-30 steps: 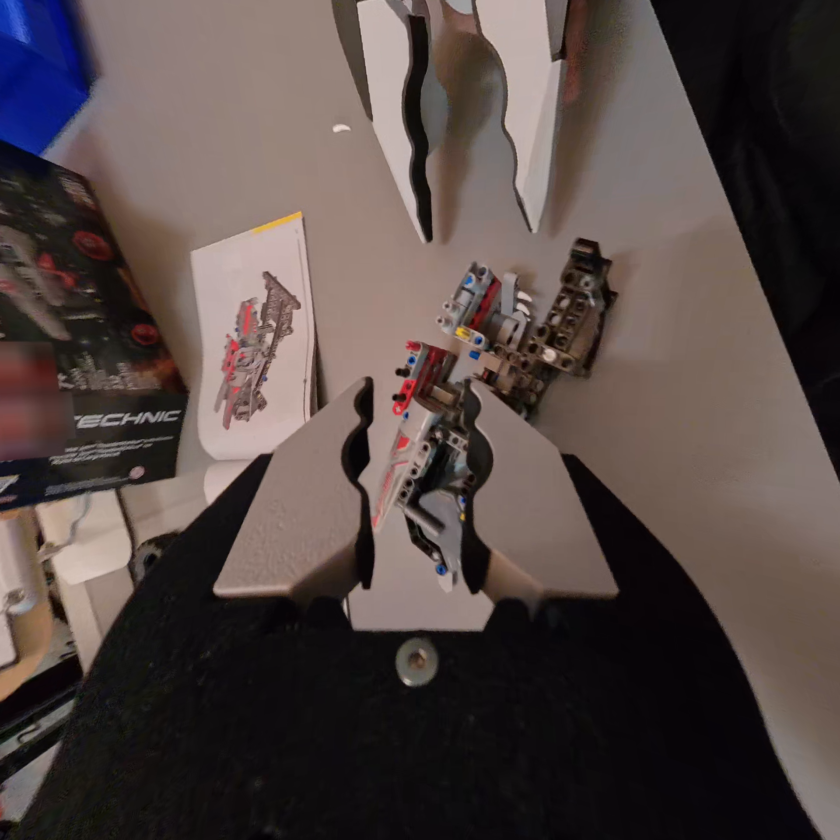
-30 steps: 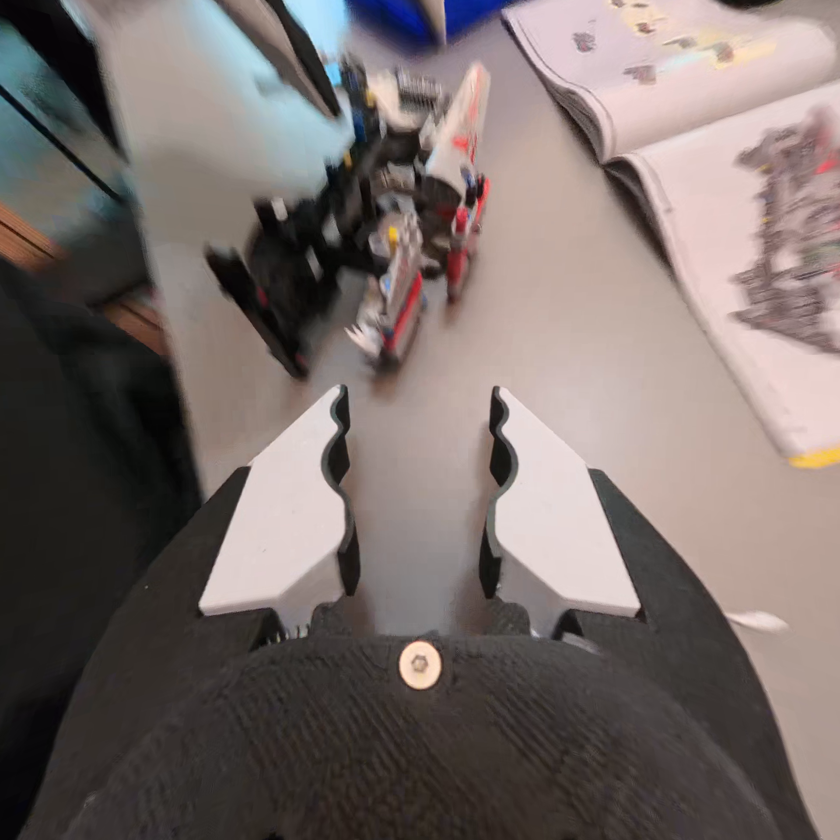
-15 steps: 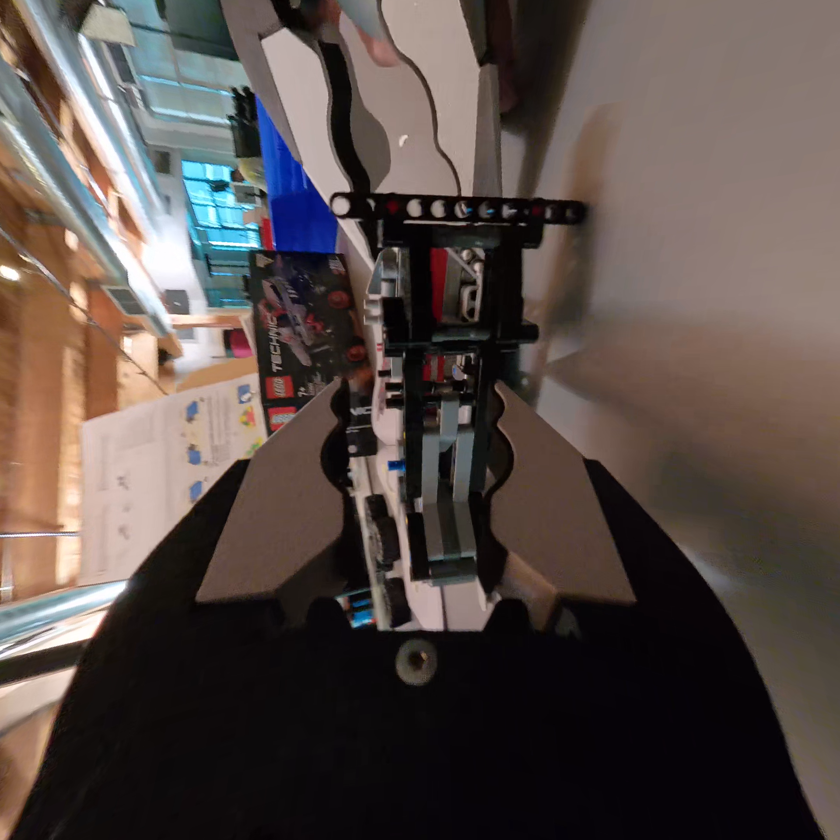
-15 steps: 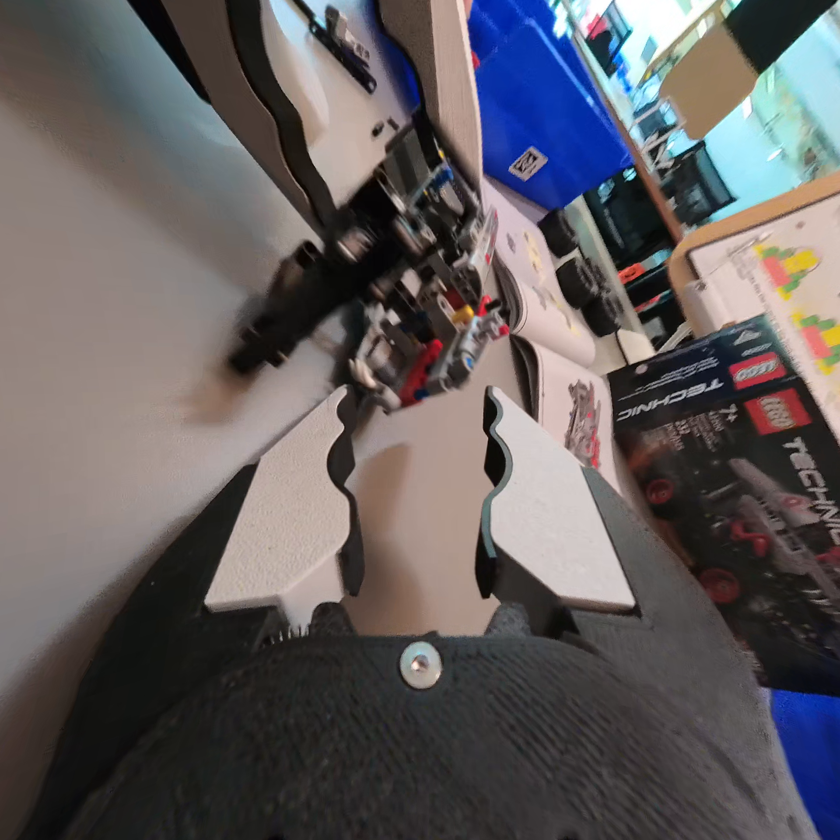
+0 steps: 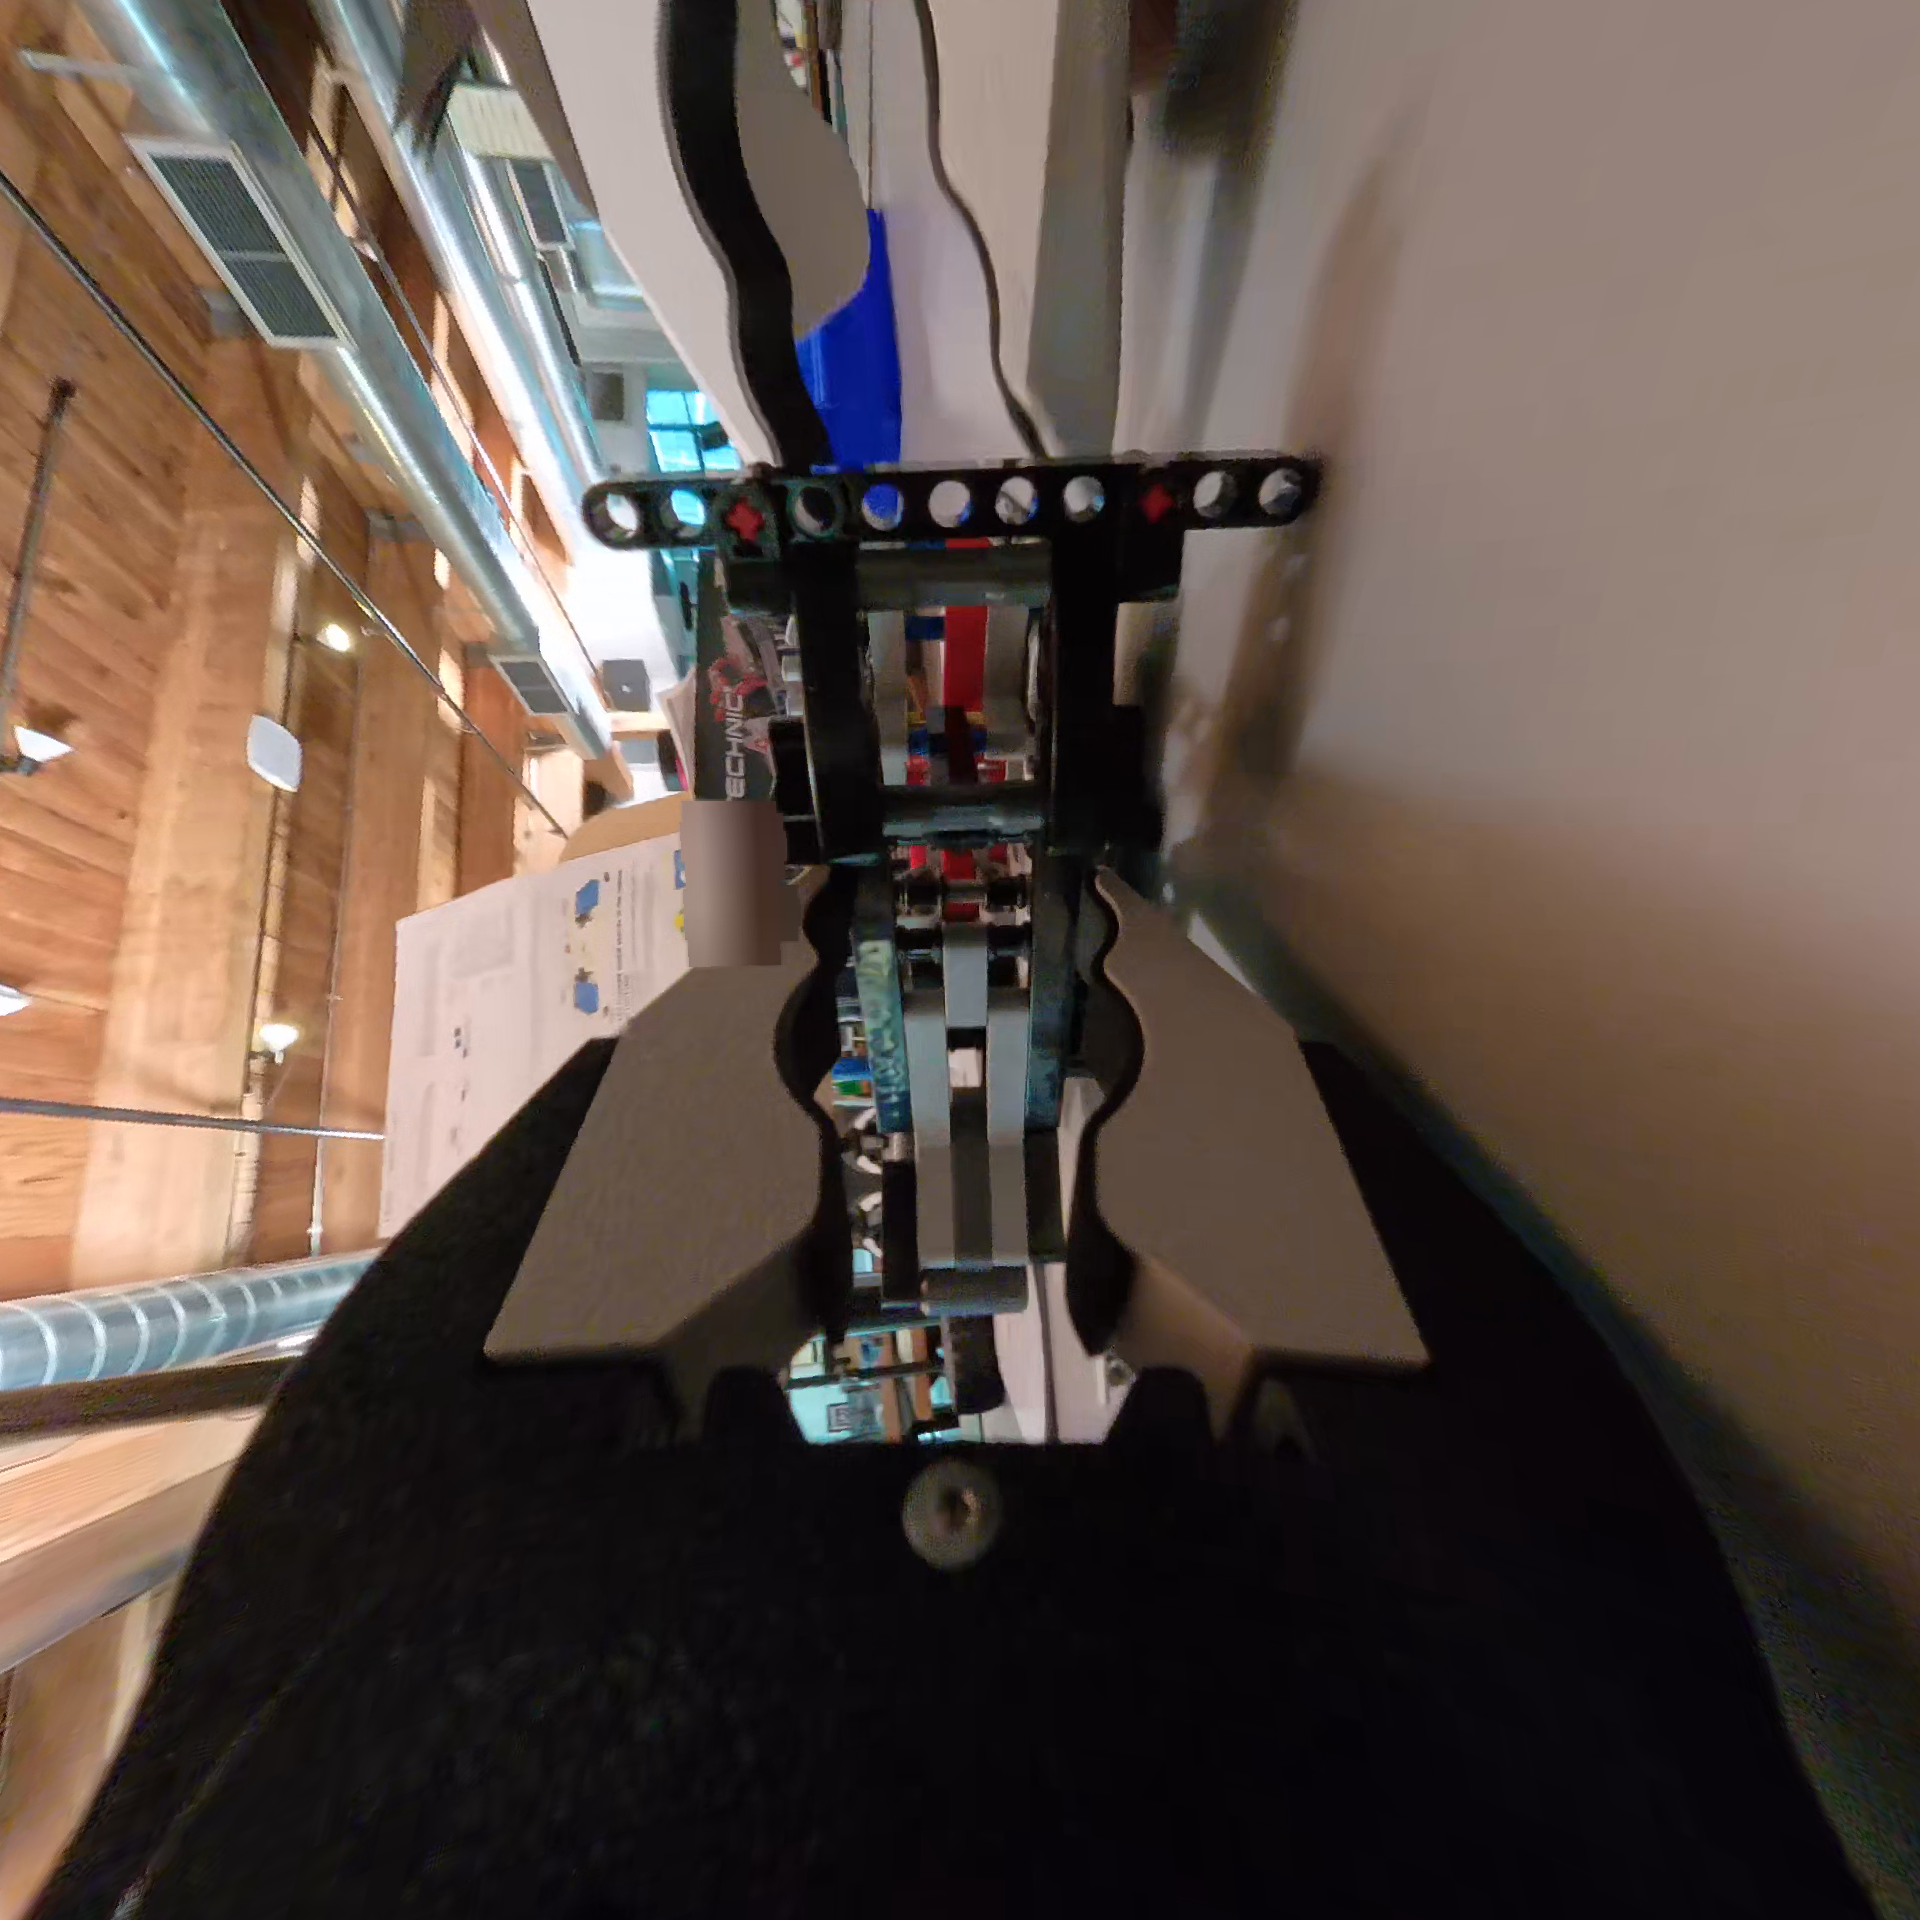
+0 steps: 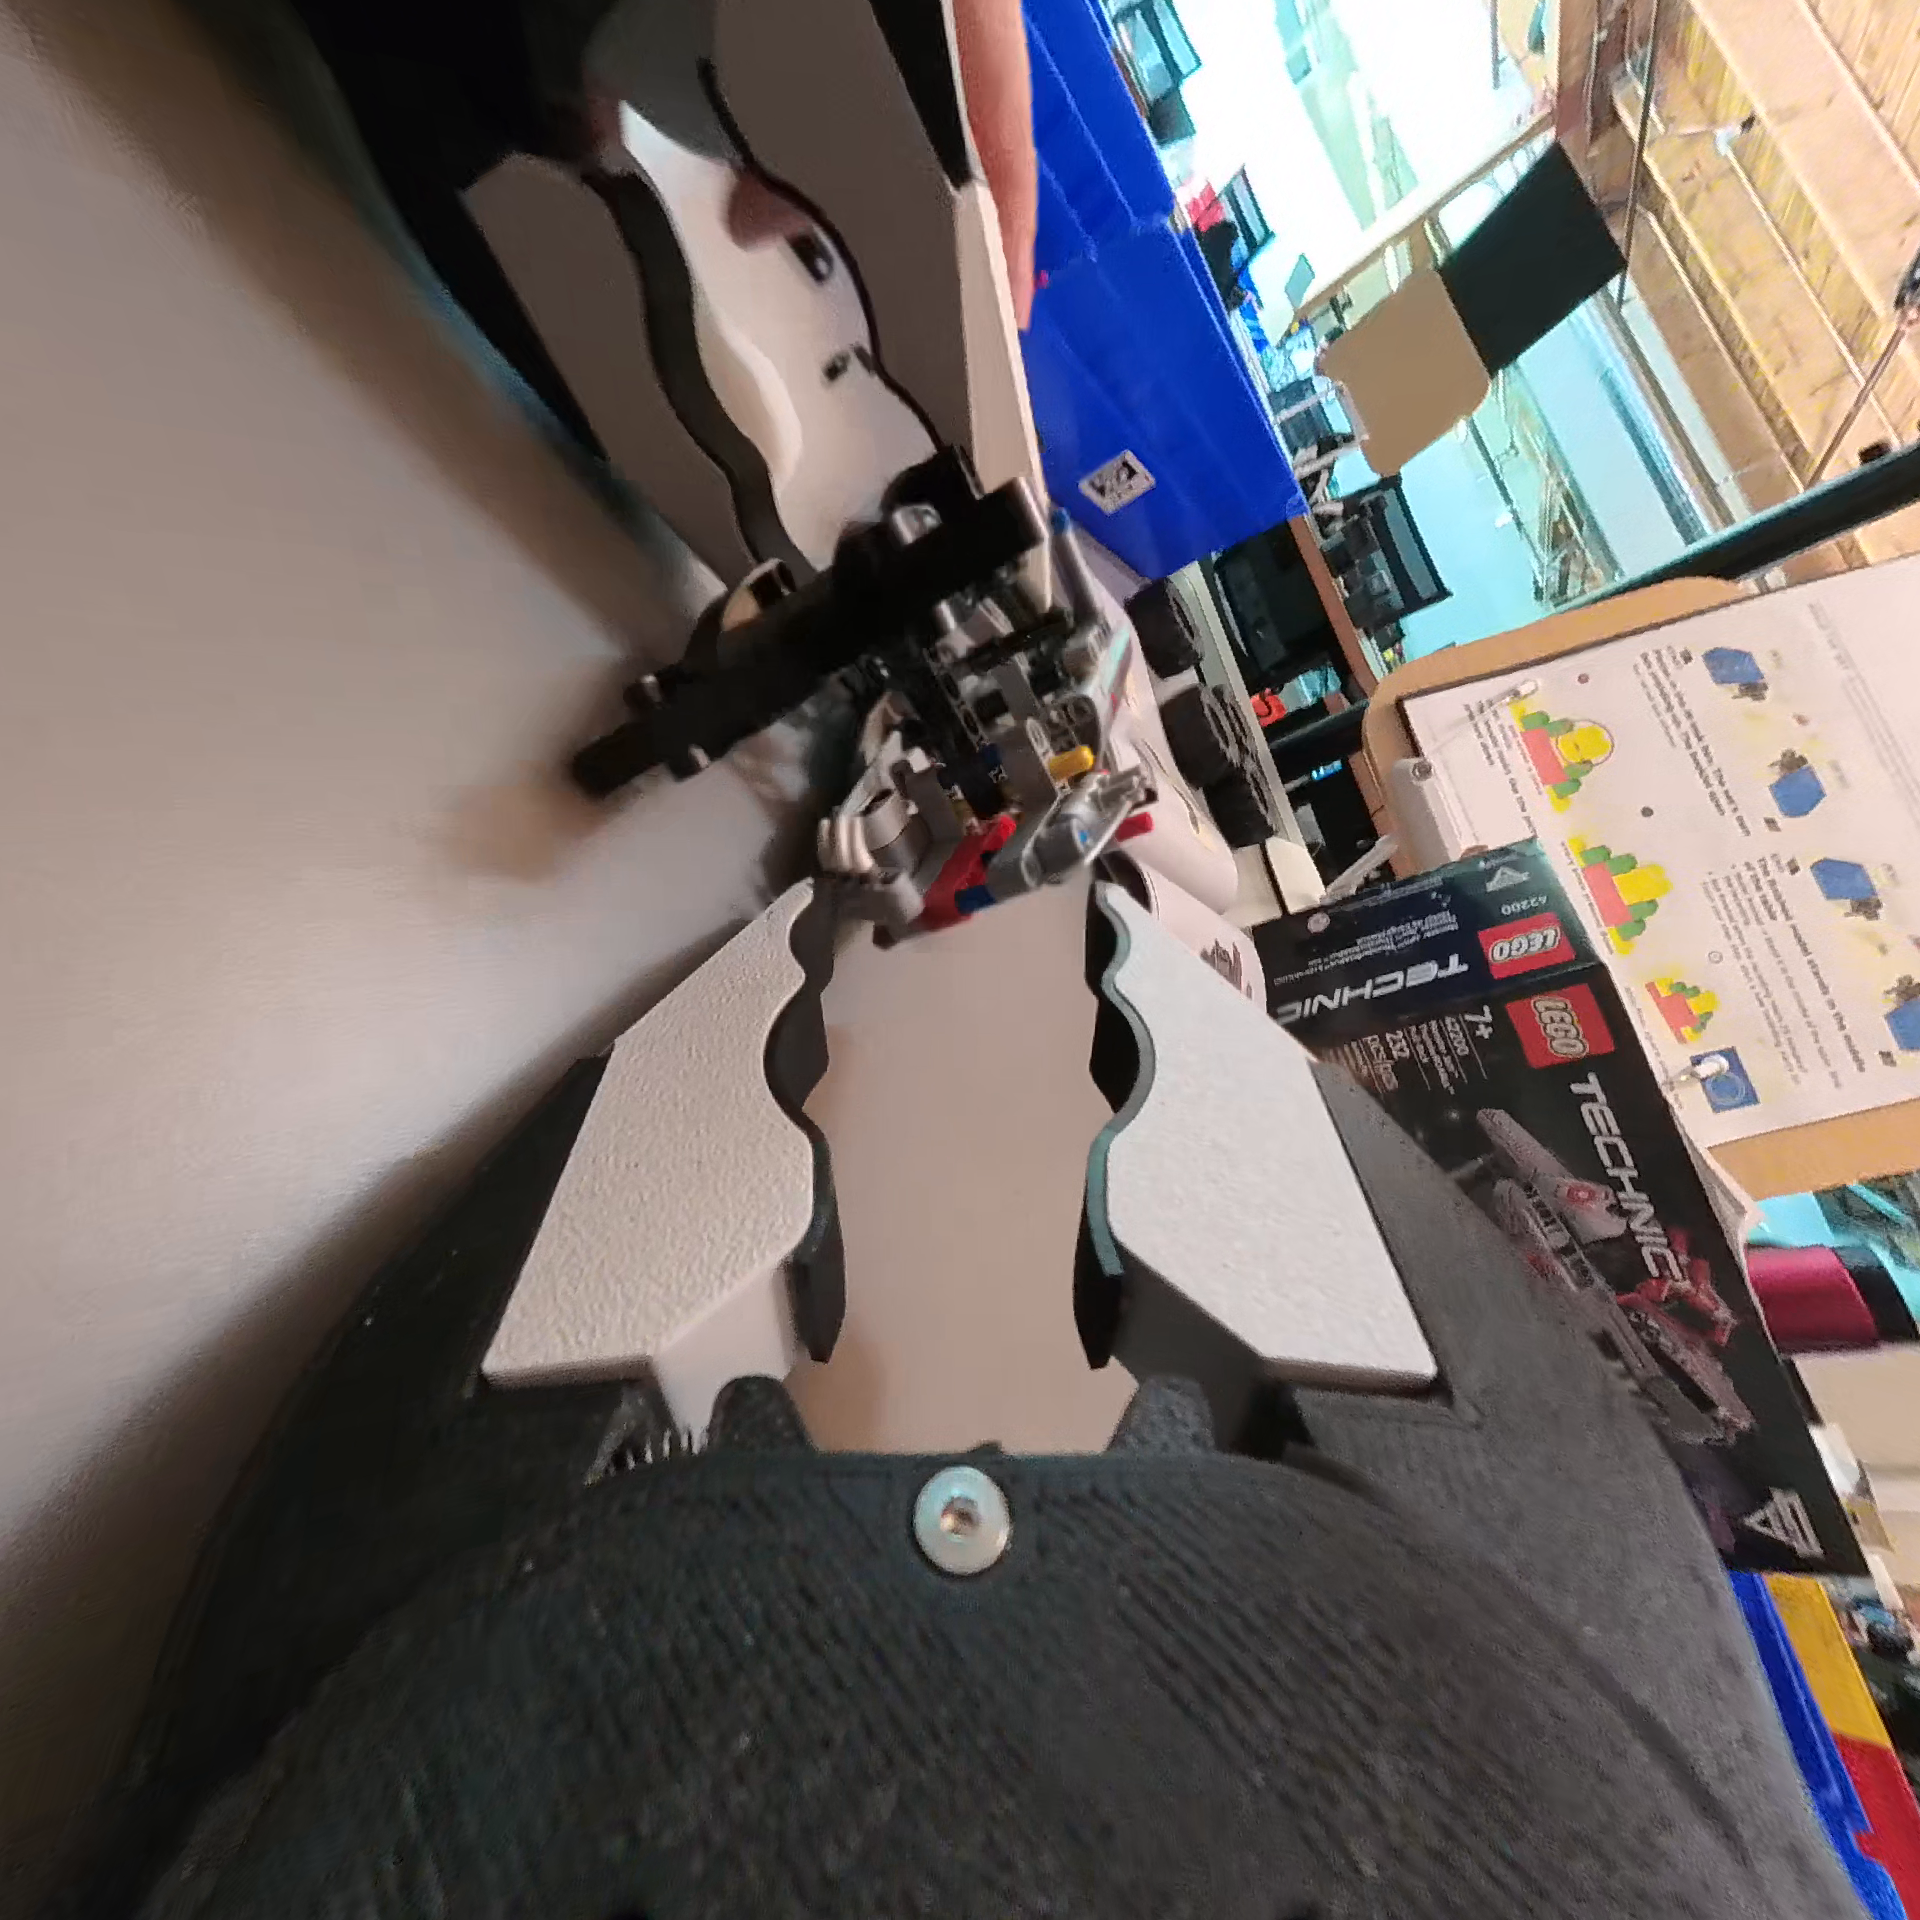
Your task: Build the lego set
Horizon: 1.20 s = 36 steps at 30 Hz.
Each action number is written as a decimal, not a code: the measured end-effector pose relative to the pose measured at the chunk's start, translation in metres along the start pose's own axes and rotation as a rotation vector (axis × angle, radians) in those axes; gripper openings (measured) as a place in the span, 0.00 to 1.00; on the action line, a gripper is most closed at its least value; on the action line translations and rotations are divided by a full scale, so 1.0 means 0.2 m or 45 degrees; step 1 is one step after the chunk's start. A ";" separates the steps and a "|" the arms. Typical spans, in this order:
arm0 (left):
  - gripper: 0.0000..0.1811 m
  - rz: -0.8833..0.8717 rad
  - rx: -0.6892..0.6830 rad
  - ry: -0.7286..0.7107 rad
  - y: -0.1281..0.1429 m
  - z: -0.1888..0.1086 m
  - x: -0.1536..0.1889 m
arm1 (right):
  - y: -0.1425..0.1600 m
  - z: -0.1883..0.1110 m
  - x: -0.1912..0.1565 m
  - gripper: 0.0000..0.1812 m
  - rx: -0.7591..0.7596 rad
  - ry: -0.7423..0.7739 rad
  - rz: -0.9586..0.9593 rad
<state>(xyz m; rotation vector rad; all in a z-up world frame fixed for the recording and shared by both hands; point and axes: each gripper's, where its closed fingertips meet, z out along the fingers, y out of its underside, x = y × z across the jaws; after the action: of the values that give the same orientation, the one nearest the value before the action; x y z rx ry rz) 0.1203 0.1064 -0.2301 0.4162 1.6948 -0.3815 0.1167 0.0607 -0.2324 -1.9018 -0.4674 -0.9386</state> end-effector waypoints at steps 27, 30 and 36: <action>0.38 -1.897 -0.457 0.085 0.04 -0.34 -0.06 | -0.16 0.25 0.01 0.39 0.309 -1.067 0.366; 0.41 -1.950 -0.559 0.026 0.06 -0.26 0.00 | -0.16 0.29 -0.04 0.39 0.287 -1.083 0.226; 0.27 -1.840 -0.608 -0.039 0.11 -0.27 -0.01 | -0.19 0.32 -0.08 0.33 0.307 -1.027 0.211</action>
<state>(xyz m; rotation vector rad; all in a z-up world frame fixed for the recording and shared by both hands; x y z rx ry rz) 0.0845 0.1505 -0.2209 -1.2438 1.7283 -0.9471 0.1092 0.1358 -0.2400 -1.9959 -0.8279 0.0364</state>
